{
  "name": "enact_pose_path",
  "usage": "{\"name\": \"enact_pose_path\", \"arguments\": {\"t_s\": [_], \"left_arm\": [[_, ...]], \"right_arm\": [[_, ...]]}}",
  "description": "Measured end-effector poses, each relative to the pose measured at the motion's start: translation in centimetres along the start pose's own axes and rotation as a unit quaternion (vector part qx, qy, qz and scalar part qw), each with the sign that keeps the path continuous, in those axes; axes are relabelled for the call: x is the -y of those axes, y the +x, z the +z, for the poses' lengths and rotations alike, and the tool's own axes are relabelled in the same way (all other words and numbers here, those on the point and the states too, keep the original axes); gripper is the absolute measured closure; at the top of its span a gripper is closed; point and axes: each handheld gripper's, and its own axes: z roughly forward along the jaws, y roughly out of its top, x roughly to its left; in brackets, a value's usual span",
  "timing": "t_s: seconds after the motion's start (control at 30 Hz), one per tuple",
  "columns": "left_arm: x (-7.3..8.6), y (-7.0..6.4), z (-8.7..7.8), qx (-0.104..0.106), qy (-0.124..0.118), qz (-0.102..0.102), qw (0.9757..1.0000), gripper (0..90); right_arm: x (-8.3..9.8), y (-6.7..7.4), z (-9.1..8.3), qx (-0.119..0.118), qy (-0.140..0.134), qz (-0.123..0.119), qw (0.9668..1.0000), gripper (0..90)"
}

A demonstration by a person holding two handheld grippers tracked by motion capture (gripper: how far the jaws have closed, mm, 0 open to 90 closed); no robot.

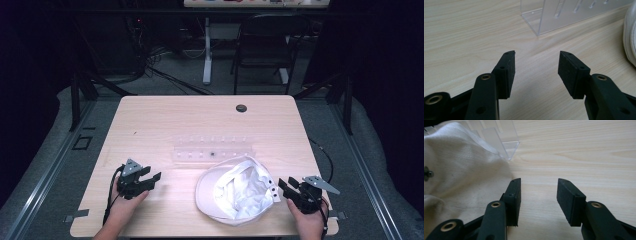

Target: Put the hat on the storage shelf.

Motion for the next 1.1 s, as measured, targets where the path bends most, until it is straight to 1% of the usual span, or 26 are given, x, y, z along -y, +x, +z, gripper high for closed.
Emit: {"name": "enact_pose_path", "arguments": {"t_s": [0.07,0.1,0.13,0.2,0.23,0.33,0.4,0.43,0.47,0.53,0.57,0.6,0.63,0.7,0.73,0.77,0.8,0.87,0.9,0.93,0.97,1.0,1.03,1.07,1.1], "left_arm": [[0.0,-0.1,-0.2,0.001,-0.001,-0.001,1.0,48.0],[0.0,-0.2,-0.2,0.001,-0.006,-0.002,1.0,47.9],[0.0,-0.2,-0.2,0.002,-0.004,-0.002,1.0,47.9],[0.0,-0.4,-0.2,0.004,-0.007,-0.001,1.0,47.8],[-0.1,-0.4,-0.3,0.005,-0.003,0.002,1.0,47.8],[-0.2,-0.6,-0.2,0.004,-0.011,0.003,0.9999,47.8],[-0.1,-0.7,-0.1,0.007,-0.007,0.005,0.9999,47.7],[-0.1,-0.7,-0.1,0.007,-0.006,0.006,0.9999,47.7],[0.0,-0.7,0.0,0.007,-0.004,0.008,0.9999,47.7],[0.0,-0.7,0.0,0.007,-0.001,0.013,0.9999,47.7],[0.0,-0.7,0.0,0.006,-0.002,0.015,0.9999,47.7],[0.0,-0.8,-0.1,0.003,-0.002,0.015,0.9999,47.7],[0.0,-0.8,-0.2,0.005,-0.003,0.014,0.9999,47.7],[0.1,-0.8,-0.3,0.005,-0.006,0.015,0.9999,47.7],[0.1,-0.8,-0.4,0.006,-0.007,0.014,0.9999,47.7],[0.0,-0.8,-0.4,0.006,-0.008,0.013,0.9999,47.7],[0.0,-0.8,-0.3,0.006,-0.008,0.013,0.9999,47.7],[0.0,-0.7,-0.2,0.009,-0.004,0.014,0.9999,47.4],[0.0,-0.7,-0.2,0.008,-0.002,0.016,0.9998,47.4],[0.0,-0.8,-0.1,0.006,-0.003,0.015,0.9999,47.4],[0.0,-0.8,0.0,0.009,-0.002,0.016,0.9998,47.4],[0.0,-0.8,0.0,0.01,-0.002,0.017,0.9998,47.4],[0.0,-0.9,0.0,0.011,-0.001,0.018,0.9998,47.2],[0.0,-0.9,0.0,0.011,0.0,0.021,0.9997,47.2],[0.0,-0.9,0.0,0.013,0.001,0.022,0.9997,47.2]], "right_arm": [[-0.1,0.0,-0.2,0.013,-0.001,-0.008,0.9999,55.7],[-0.1,0.0,-0.3,0.016,-0.004,-0.011,0.9998,55.6],[-0.2,0.0,-0.4,0.022,0.0,-0.012,0.9997,55.6],[-0.3,-0.1,-0.5,0.021,0.004,-0.009,0.9997,56.5],[-0.5,-0.1,-0.6,0.024,0.011,-0.007,0.9996,57.9],[-1.0,-0.1,-1.0,0.016,0.02,0.005,0.9997,59.6],[-1.6,-0.2,-1.3,0.004,0.029,0.022,0.9993,61.0],[-1.8,-0.2,-1.3,-0.004,0.041,0.025,0.9988,62.4],[-2.0,-0.2,-1.4,-0.008,0.052,0.027,0.9983,62.9],[-2.6,-0.3,-1.4,-0.022,0.078,0.027,0.9963,63.3],[-2.9,-0.3,-1.5,-0.033,0.096,0.033,0.9943,64.3],[-3.2,-0.4,-1.5,-0.039,0.104,0.036,0.9932,64.6],[-3.6,-0.4,-1.6,-0.049,0.119,0.041,0.9908,65.2],[-4.4,-0.4,-1.8,-0.061,0.135,0.044,0.9879,65.8],[-4.8,-0.4,-2.0,-0.07,0.145,0.045,0.9859,66.0],[-5.6,-0.4,-2.2,-0.08,0.157,0.051,0.9831,66.0],[-5.9,-0.3,-2.2,-0.086,0.162,0.055,0.9816,65.9],[-6.6,-0.1,-2.4,-0.098,0.177,0.054,0.9779,65.8],[-7.0,0.1,-2.4,-0.1,0.184,0.058,0.976,65.8],[-7.2,0.3,-2.4,-0.104,0.192,0.057,0.9742,65.5],[-7.4,0.4,-2.3,-0.107,0.202,0.057,0.9718,65.0],[-7.5,0.6,-2.3,-0.108,0.209,0.057,0.9703,64.5],[-7.7,0.8,-2.2,-0.103,0.219,0.055,0.9687,63.2],[-7.8,0.9,-2.1,-0.101,0.224,0.053,0.968,62.8],[-7.9,1.1,-2.0,-0.102,0.232,0.053,0.9658,62.8]]}}
